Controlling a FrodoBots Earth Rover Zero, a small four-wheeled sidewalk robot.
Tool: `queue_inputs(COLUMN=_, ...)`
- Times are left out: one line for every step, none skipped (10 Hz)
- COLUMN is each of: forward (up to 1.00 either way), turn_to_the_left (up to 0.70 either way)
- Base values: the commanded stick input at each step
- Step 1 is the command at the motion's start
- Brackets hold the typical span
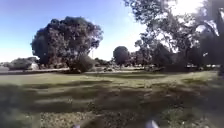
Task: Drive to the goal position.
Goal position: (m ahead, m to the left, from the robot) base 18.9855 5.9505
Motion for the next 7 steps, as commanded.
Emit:
queue_inputs(forward=0.70, turn_to_the_left=0.00)
queue_inputs(forward=0.70, turn_to_the_left=0.00)
queue_inputs(forward=0.70, turn_to_the_left=0.00)
queue_inputs(forward=0.70, turn_to_the_left=0.00)
queue_inputs(forward=0.70, turn_to_the_left=0.00)
queue_inputs(forward=0.70, turn_to_the_left=0.00)
queue_inputs(forward=0.70, turn_to_the_left=0.00)
